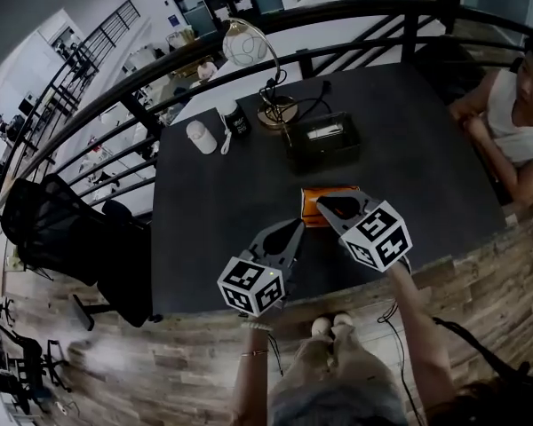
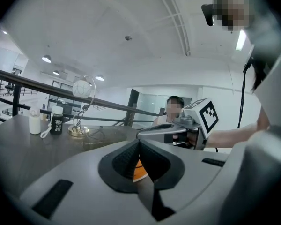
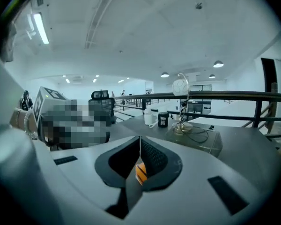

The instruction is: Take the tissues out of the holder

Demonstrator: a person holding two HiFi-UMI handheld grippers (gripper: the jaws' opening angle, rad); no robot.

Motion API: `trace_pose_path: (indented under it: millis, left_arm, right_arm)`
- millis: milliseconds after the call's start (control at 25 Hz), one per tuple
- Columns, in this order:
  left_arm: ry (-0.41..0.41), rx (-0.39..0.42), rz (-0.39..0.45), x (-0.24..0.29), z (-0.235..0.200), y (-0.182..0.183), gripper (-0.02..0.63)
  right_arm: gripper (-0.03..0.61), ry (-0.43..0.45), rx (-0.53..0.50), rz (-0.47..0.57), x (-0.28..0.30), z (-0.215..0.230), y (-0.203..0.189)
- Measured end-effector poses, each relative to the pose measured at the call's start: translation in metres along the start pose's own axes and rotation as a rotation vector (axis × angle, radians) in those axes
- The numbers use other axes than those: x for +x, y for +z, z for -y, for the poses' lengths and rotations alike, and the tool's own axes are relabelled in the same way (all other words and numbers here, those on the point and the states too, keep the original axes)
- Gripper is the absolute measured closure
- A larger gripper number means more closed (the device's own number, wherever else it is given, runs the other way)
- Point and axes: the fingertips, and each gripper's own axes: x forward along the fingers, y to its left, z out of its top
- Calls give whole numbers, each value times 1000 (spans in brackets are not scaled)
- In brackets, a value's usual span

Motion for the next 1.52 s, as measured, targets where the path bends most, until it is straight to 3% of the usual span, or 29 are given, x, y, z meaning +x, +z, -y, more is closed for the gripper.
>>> trace_pose_path:
  millis: [200, 560, 880, 1520]
  left_arm:
    - [-15, 65, 59, -5, 11, 37, 606]
    - [-47, 141, 131, -10, 29, 80, 606]
    - [-47, 134, 139, -6, 27, 80, 606]
    - [-49, 167, 148, -5, 30, 87, 606]
  right_arm:
    - [565, -41, 36, 130, -17, -10, 37]
    - [565, -51, 40, 236, -35, -17, 71]
    - [565, -54, 72, 305, -45, -20, 82]
    - [565, -53, 56, 326, -47, -21, 78]
